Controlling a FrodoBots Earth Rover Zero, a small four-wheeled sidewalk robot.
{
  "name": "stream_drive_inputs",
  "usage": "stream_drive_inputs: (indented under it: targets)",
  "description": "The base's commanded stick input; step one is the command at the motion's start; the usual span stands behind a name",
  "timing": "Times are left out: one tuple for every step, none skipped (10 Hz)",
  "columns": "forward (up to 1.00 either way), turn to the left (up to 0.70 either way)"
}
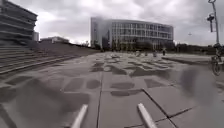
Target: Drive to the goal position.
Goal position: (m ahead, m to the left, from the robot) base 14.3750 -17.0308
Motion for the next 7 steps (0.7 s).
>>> stream_drive_inputs:
  targets:
    - [1.0, 0.0]
    - [1.0, 0.0]
    - [1.0, 0.0]
    - [1.0, 0.0]
    - [1.0, 0.0]
    - [1.0, 0.0]
    - [1.0, 0.0]
